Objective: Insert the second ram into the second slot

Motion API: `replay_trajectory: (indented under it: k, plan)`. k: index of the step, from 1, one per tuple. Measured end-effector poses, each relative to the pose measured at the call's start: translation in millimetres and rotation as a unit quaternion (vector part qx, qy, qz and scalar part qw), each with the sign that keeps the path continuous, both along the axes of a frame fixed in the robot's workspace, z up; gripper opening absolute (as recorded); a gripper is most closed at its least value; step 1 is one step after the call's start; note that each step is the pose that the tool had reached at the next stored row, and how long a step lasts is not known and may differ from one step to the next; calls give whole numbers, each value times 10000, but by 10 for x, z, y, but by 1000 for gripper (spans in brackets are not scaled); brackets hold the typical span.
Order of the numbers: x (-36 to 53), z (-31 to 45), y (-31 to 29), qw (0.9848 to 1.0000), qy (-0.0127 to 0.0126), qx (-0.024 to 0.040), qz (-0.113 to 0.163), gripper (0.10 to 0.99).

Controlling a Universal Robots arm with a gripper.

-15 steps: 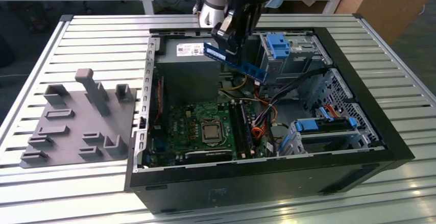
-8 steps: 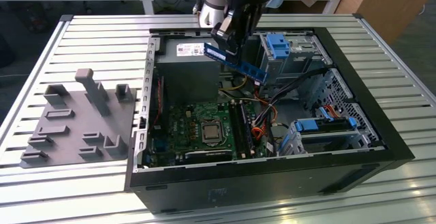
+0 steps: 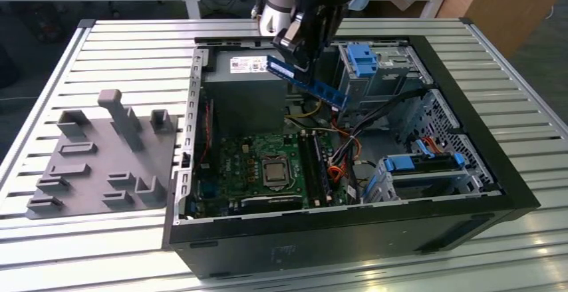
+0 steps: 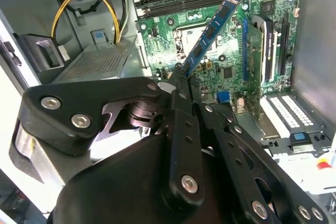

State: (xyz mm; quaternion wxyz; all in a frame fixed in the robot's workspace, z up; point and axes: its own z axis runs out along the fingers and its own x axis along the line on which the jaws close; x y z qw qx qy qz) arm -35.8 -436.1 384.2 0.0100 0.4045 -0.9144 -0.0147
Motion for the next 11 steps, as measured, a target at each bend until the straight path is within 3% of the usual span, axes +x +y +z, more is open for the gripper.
replay_trajectory:
  k: [11]
  plan:
    - [0, 0, 0, 9996, 0, 0, -269, 133]
